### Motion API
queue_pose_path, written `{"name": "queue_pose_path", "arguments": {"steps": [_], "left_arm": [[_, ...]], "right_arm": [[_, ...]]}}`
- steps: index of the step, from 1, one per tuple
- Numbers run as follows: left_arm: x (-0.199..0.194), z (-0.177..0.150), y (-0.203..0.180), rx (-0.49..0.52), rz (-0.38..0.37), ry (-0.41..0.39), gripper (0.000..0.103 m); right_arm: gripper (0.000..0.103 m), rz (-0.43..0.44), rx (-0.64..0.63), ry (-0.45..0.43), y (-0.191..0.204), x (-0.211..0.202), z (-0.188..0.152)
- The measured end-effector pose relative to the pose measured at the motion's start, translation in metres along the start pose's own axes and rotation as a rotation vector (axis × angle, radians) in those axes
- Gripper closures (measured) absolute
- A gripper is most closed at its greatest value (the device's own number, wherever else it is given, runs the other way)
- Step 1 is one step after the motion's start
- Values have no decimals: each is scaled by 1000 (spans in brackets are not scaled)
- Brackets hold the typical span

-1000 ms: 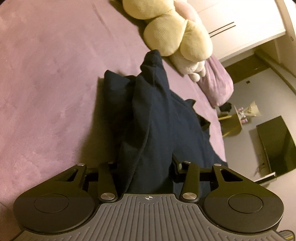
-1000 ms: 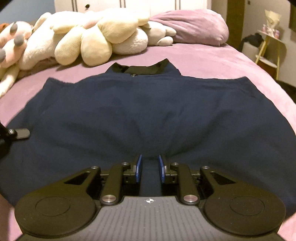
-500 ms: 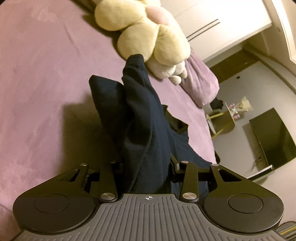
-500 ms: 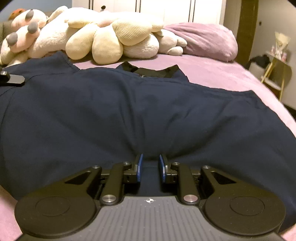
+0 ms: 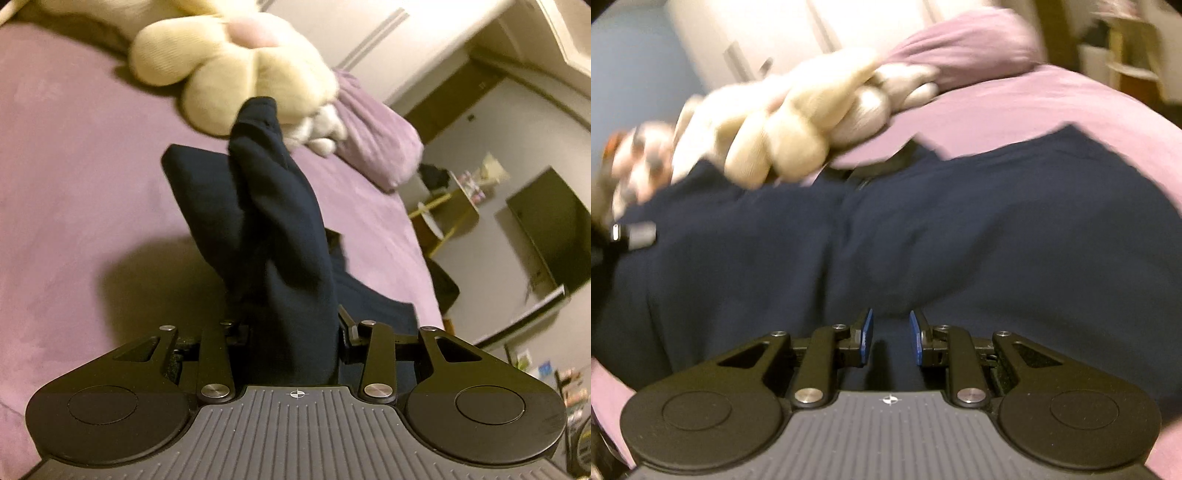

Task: Fold large clothes

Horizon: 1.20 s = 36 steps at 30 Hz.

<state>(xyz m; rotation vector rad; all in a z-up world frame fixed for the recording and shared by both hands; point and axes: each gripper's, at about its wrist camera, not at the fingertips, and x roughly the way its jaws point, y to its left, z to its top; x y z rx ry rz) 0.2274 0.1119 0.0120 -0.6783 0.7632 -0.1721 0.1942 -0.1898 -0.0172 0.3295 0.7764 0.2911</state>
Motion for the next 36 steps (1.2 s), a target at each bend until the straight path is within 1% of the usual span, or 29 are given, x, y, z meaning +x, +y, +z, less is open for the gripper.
{"name": "queue_pose_path", "arguments": {"steps": [2,3,5,7,9,11,12,13,15,16,17,18,20,21,22,23,24,25,27,28,29,30,31,32,34,36], "left_arm": [[6,-1,-29,26,-3,16,61],[11,-3,-45,42,-9,19,61],[25,-9,-76,84,-39,29,61],[47,-17,-103,113,-68,55,61],[75,-30,-129,152,-89,101,61],[106,-49,-149,199,-92,154,60],[122,-60,-158,228,-88,177,59],[138,-71,-165,255,-87,197,56],[164,-93,-171,296,-101,222,44],[172,-103,-170,298,-112,223,39],[177,-112,-168,304,-146,209,27],[179,-118,-167,320,-178,186,17],[169,-127,-171,386,-208,162,12],[161,-128,-173,419,-217,158,12],[152,-128,-174,440,-230,155,12],[143,-127,-174,437,-244,156,12],[132,-125,-171,404,-249,162,12],[121,-121,-165,358,-278,164,12],[95,-112,-153,275,-361,138,12],[83,-110,-148,258,-375,117,12],[74,-107,-144,249,-373,85,11],[68,-102,-141,242,-352,42,11],[61,-98,-134,239,-307,-6,11],[57,-93,-127,232,-254,-45,10],[58,-88,-109,197,-139,-92,9],[66,-84,-87,176,-11,-122,9]], "right_arm": [[79,-8,52,-41,-18,-21,1],[78,-26,68,-58,-28,-31,2],[77,-55,96,-86,-45,-46,4],[77,-78,132,-119,-63,-61,7],[77,-96,168,-148,-80,-72,10],[77,-111,197,-159,-93,-78,10],[77,-121,211,-165,-99,-80,10],[77,-132,226,-168,-105,-82,9],[77,-140,249,-163,-112,-82,6],[77,-144,260,-162,-116,-82,4],[77,-143,271,-158,-120,-83,3],[77,-148,279,-157,-124,-87,-1],[77,-153,293,-158,-131,-90,-2],[77,-155,298,-158,-132,-91,-2],[77,-157,303,-161,-133,-92,-1],[77,-156,306,-165,-136,-95,0],[77,-155,309,-170,-137,-97,2],[76,-156,313,-177,-137,-98,4],[74,-147,314,-203,-134,-105,8],[74,-135,309,-225,-132,-109,13],[74,-122,297,-247,-127,-113,18],[74,-103,287,-265,-121,-115,24],[74,-74,276,-277,-116,-112,32],[74,-52,263,-282,-109,-110,38],[74,-13,208,-277,-92,-101,46],[74,-14,154,-231,-79,-82,48]]}}
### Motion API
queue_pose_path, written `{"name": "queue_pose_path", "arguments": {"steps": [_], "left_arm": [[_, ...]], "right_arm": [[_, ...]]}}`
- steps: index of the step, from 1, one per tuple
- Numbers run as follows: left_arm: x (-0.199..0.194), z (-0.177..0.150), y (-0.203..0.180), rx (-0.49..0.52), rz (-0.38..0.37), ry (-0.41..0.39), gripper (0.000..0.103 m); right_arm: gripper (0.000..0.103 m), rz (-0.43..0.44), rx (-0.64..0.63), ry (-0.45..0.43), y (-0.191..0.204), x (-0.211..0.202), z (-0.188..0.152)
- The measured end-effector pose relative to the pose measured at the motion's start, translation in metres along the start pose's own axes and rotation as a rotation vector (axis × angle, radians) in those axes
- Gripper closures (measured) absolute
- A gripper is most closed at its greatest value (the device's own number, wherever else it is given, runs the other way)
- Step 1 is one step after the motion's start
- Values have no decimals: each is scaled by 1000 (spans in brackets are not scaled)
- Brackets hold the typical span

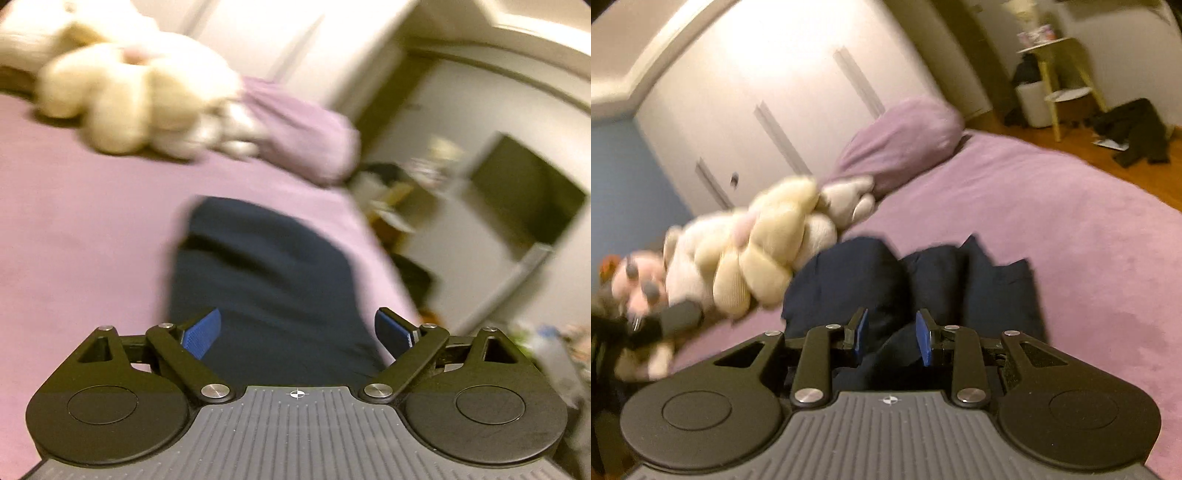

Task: Fold large clothes

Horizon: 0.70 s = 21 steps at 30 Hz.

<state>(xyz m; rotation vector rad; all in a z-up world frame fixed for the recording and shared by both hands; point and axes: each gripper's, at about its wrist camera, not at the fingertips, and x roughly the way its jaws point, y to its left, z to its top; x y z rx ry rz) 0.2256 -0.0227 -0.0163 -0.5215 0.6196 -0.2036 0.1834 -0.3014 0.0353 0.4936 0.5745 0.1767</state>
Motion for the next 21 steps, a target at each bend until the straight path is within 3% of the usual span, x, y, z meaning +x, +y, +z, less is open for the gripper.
{"name": "queue_pose_path", "arguments": {"steps": [2,4,5,7,10,19,21], "left_arm": [[19,-1,20,-1,109,23,9],[39,-5,36,-38,217,75,11],[47,-7,44,-78,224,97,11],[49,-10,60,-191,166,98,11],[59,-15,69,-338,-49,148,17],[46,-23,-15,-3,43,117,17],[45,-27,-22,26,56,112,17]], "right_arm": [[75,-41,-46,65,1,15,-14],[79,-159,-84,126,-12,30,-32],[79,-167,-70,146,-24,33,-41],[79,-145,-37,133,-42,30,-47],[76,-129,-4,144,-41,23,-37],[73,-5,77,37,-25,-4,13],[73,39,76,25,-16,-4,22]]}}
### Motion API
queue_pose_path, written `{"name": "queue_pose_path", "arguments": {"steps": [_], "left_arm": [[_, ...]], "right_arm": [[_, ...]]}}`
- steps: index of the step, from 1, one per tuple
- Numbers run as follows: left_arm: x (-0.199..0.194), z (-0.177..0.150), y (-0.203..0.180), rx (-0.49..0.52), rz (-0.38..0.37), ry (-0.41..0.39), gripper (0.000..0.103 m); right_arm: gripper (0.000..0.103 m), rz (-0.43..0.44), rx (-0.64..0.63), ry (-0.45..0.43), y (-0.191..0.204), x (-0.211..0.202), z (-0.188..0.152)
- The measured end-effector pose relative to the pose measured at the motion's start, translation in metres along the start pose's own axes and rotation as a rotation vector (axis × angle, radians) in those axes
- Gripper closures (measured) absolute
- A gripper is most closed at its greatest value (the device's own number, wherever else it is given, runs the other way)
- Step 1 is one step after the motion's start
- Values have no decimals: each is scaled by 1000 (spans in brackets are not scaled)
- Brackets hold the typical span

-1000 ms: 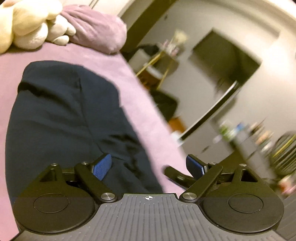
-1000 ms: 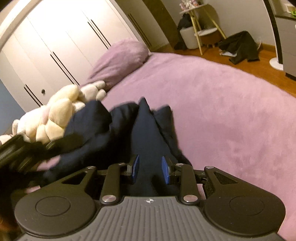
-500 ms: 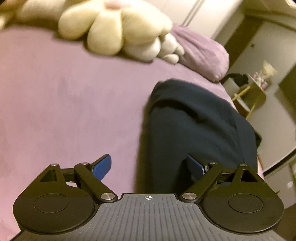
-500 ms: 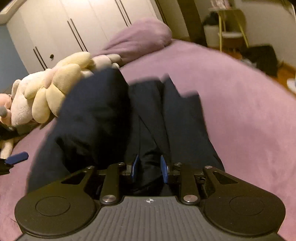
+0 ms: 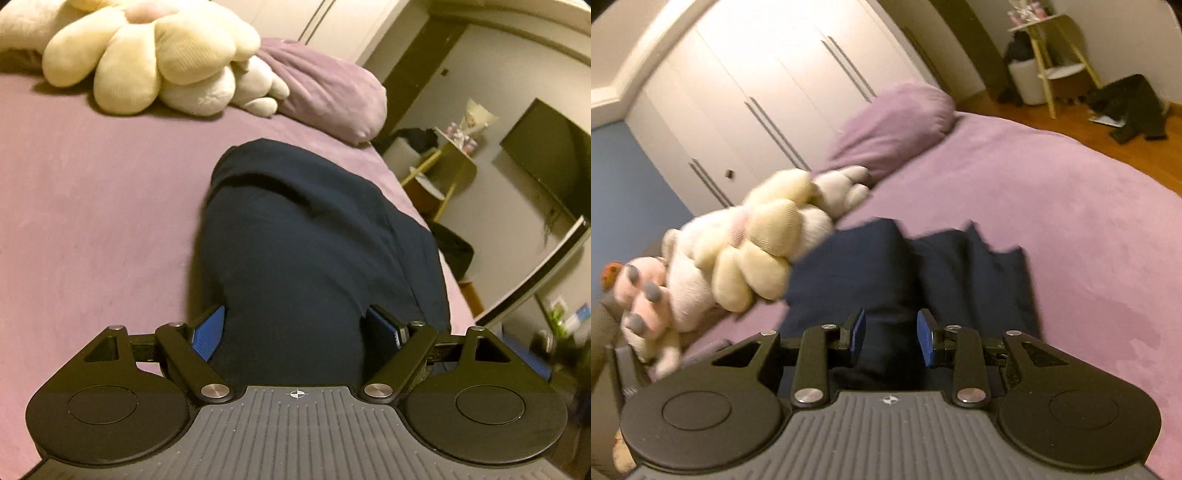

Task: Fold large clothes

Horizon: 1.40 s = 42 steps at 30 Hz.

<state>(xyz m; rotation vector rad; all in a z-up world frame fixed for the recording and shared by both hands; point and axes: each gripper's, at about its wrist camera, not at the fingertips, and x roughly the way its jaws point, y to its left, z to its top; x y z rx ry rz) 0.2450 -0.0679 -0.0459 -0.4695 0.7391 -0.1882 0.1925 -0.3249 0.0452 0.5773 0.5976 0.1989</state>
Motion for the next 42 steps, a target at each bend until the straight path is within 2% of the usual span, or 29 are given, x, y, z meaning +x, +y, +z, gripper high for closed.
{"name": "queue_pose_path", "arguments": {"steps": [4,9,11,14,19,21,23,24,26,29,31,34,37,40,42], "left_arm": [[5,0,3,-53,-10,-18,17],[11,4,7,-73,-55,-46,17],[12,1,7,-77,-71,-57,17],[18,-6,-3,-13,-52,-63,17],[24,-18,-21,162,-64,-68,10],[18,-14,-13,142,-84,-73,10],[11,-2,1,30,-104,-94,10],[8,7,6,-21,-84,-115,10],[11,23,6,-62,-39,-145,10],[32,43,-9,-63,6,-169,6],[56,47,-15,-66,42,-151,6],[89,37,-17,-19,141,-107,6],[102,20,-10,41,199,-137,2],[117,15,7,-25,220,-109,0],[123,11,8,-15,245,-121,0]], "right_arm": [[73,46,-3,6,20,18,18],[72,38,3,69,46,83,36],[72,0,-27,99,50,110,36],[73,-83,-72,145,44,136,37],[72,-262,-316,121,28,158,19],[72,-267,-356,93,17,161,7],[72,-244,-327,71,9,159,5],[72,-242,-327,70,9,157,6],[72,-241,-343,72,8,157,7],[72,-234,-369,68,5,156,9],[72,-224,-369,54,1,154,8],[72,-217,-377,31,-3,154,3],[72,-207,-393,11,-7,155,-1],[72,-204,-418,-11,-6,159,-8],[72,-214,-446,-30,-4,162,-15]]}}
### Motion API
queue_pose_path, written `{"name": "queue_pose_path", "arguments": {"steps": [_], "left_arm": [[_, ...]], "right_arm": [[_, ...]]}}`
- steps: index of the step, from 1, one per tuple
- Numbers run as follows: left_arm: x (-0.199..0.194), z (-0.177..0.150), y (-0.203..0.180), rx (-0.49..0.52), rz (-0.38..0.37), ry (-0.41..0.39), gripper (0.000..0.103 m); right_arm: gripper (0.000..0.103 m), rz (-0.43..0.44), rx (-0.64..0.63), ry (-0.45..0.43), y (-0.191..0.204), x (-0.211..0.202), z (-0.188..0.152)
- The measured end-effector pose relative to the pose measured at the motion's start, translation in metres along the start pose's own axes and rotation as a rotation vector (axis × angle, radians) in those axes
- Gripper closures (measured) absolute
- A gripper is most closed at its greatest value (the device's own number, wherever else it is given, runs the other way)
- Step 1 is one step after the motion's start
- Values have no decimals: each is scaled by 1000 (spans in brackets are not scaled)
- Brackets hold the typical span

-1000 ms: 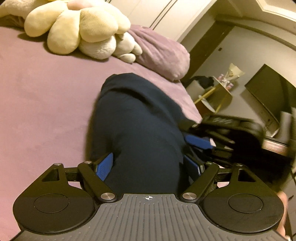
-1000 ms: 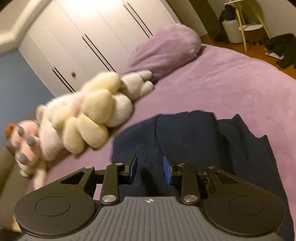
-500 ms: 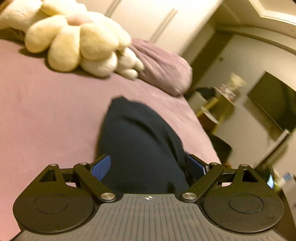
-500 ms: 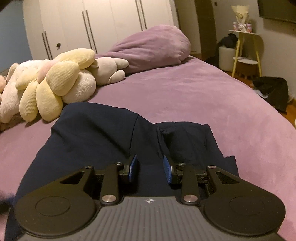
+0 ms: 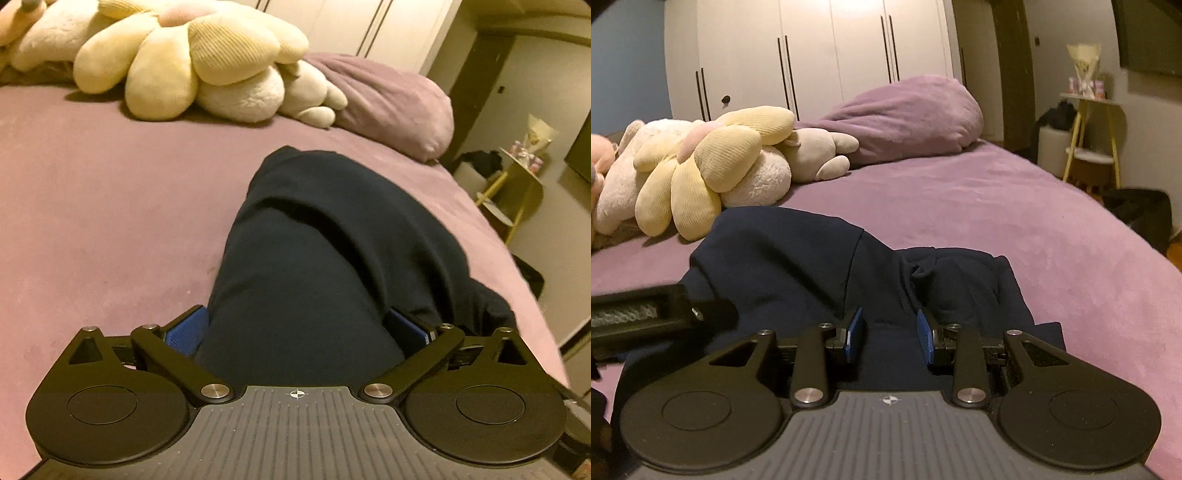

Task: Fold large clothes

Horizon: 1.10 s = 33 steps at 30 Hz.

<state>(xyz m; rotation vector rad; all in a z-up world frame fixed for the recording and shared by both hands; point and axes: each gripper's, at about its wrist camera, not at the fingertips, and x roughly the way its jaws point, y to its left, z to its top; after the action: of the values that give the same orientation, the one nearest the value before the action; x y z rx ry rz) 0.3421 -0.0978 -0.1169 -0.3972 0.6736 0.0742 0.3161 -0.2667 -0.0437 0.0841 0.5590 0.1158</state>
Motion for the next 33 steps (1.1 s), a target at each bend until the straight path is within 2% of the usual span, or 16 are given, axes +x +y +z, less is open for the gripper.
{"name": "queue_pose_path", "arguments": {"steps": [3,9,13,17,23,25,29,33], "left_arm": [[1,-1,-4,23,26,-7,0],[-5,1,5,8,-8,-10,0],[-6,-2,4,12,-17,-18,0],[-3,-3,4,2,-16,-14,0],[0,-3,6,-17,-16,-12,0],[-4,2,12,-41,-44,12,0],[-22,20,39,-83,-185,132,0],[-46,29,85,-116,-319,185,0]], "right_arm": [[72,0,1,-13,-1,5,-5],[69,-10,26,9,4,-7,9],[48,-36,71,-2,13,-35,8],[48,-84,9,-72,20,-34,-14],[47,-45,17,-105,8,-19,-26],[46,-36,20,-94,8,-16,-22],[44,11,53,-47,3,-25,-8],[42,125,138,31,-25,-59,9]]}}
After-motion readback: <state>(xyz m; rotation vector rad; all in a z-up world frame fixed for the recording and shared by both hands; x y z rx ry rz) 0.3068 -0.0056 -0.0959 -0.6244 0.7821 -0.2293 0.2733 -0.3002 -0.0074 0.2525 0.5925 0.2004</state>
